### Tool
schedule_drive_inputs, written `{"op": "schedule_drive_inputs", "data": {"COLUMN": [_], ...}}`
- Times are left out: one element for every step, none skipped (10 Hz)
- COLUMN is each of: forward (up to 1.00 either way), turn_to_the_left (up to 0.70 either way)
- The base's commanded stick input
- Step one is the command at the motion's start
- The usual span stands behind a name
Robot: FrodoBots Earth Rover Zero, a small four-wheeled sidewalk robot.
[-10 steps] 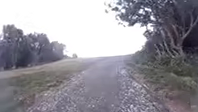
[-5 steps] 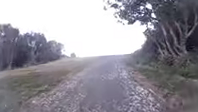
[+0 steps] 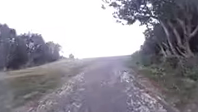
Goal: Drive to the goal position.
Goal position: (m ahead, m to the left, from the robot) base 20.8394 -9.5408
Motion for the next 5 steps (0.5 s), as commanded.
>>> {"op": "schedule_drive_inputs", "data": {"forward": [0.69,0.69,0.69,0.69,0.69], "turn_to_the_left": [-0.09,-0.09,-0.09,-0.09,-0.09]}}
